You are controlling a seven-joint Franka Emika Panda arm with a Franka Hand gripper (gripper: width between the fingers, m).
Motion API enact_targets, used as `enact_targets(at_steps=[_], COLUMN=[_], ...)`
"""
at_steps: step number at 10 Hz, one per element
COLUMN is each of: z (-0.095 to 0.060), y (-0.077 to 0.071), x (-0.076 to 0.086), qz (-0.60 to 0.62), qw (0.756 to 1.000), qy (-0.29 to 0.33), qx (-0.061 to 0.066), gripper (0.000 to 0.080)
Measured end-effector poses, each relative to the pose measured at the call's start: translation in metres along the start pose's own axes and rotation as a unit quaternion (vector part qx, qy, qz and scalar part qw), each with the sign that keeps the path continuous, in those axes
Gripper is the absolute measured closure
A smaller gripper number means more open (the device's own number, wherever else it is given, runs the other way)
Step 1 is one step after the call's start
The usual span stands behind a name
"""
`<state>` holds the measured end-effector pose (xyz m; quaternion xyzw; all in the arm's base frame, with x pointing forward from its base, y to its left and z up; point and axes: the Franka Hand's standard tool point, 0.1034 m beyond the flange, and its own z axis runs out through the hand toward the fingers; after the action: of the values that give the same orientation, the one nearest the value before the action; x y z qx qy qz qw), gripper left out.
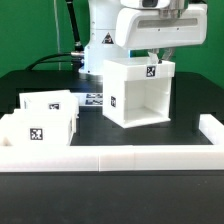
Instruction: Assemble drawer
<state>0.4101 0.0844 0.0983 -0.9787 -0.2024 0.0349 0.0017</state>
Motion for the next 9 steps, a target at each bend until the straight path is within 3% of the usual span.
enact_targets(at_steps=[3, 7, 9], z=[0.000, -0.005, -0.007], y=[0.005, 0.025, 0.034], x=[0.007, 0.070, 0.088], qz=[0.009, 0.058, 0.076], qw=[1.000, 0.998, 0.996], qy=[0.001, 0.031, 0.039], qx=[0.001, 0.004, 0.006], gripper=[0.0762, 0.0762, 0.0762])
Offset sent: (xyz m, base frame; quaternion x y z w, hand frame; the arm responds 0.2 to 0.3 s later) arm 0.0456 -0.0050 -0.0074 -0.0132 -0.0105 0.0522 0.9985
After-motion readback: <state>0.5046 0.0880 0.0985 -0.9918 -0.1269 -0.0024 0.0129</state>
